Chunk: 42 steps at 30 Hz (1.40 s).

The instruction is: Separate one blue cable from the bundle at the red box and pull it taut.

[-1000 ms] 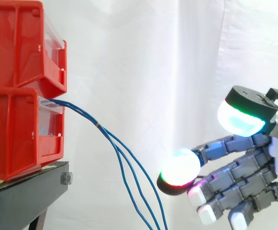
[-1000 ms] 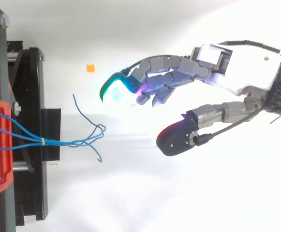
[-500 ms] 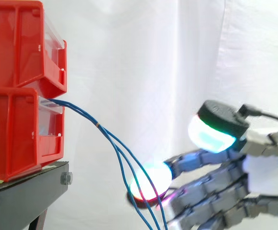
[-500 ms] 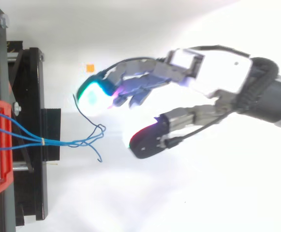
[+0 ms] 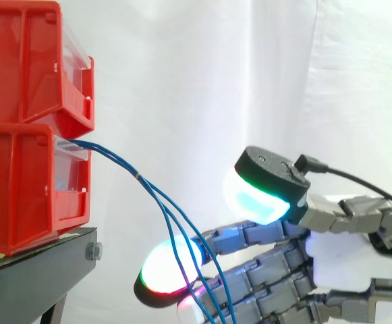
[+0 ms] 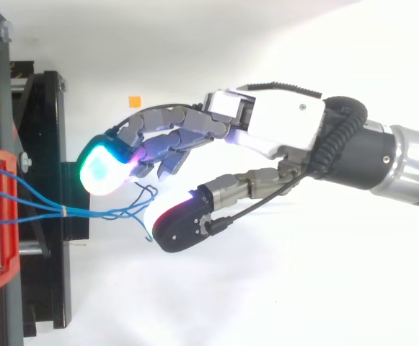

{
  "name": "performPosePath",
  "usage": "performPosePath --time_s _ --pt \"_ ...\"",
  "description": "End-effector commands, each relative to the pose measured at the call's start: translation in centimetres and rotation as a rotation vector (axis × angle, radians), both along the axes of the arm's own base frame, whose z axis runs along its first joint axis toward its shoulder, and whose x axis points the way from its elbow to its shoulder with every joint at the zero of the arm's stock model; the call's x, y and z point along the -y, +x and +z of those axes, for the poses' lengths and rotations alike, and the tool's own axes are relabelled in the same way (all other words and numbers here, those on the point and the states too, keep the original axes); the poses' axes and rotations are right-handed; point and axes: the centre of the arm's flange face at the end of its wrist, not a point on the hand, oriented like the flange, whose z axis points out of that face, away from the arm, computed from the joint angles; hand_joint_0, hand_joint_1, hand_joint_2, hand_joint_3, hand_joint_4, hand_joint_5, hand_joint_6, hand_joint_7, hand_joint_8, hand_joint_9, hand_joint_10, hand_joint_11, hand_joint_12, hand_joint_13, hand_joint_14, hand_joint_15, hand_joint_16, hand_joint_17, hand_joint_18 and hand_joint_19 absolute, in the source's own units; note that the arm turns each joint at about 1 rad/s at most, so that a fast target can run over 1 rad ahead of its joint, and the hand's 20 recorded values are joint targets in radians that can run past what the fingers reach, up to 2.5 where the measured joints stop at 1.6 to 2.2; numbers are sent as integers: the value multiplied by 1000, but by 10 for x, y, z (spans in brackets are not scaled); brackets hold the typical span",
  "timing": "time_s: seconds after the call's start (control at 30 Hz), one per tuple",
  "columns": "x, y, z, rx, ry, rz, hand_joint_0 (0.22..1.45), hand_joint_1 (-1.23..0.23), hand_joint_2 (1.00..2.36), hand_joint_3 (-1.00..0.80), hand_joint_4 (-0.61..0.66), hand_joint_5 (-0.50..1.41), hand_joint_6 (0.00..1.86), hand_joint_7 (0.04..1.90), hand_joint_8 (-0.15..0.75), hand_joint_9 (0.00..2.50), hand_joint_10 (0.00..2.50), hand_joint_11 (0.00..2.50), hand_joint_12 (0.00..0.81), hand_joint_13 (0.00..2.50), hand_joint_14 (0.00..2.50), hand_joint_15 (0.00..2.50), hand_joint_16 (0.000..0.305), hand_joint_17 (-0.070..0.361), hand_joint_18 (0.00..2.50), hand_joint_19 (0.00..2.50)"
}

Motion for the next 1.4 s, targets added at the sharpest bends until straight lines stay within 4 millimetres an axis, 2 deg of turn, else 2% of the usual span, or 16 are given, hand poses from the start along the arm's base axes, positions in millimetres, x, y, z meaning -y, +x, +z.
performPosePath --time_s 0.0,0.03,0.07,0.17,0.4,0.7,0.8,1.0,1.37 --pt "0 7 -24 4 33 25 541 -627 1000 -500 447 -174 503 922 377 547 10 465 403 619 12 412 53 119 683 579" --pt "-1 12 -28 17 47 35 541 -629 1000 -500 443 -174 503 932 377 549 8 467 402 620 12 418 53 119 687 580" --pt "-2 25 -34 62 114 88 541 -635 1000 -500 439 -173 503 943 375 550 8 470 402 621 12 421 53 120 689 580" --pt "-7 31 -32 96 162 147 540 -643 1000 -500 425 -168 503 991 378 556 8 489 400 627 12 427 53 119 690 587" --pt "-7 34 -26 113 172 149 542 -660 1000 -500 385 -161 502 1086 379 573 10 515 399 637 13 433 53 119 705 584" --pt "-7 38 -21 124 175 148 554 -671 1000 -500 375 -157 502 1101 381 597 10 527 398 650 13 441 52 117 719 585" --pt "-7 43 -14 137 174 149 564 -673 1000 -499 371 -155 502 1108 376 602 8 522 399 655 13 438 52 116 721 588" --pt "-10 50 -2 161 158 150 590 -680 1005 -423 338 -145 502 1152 377 617 8 536 393 666 13 439 51 114 725 591" --pt "-13 53 3 171 153 155 617 -695 1012 -328 288 -135 500 1232 377 630 8 542 391 679 13 445 50 112 738 588"
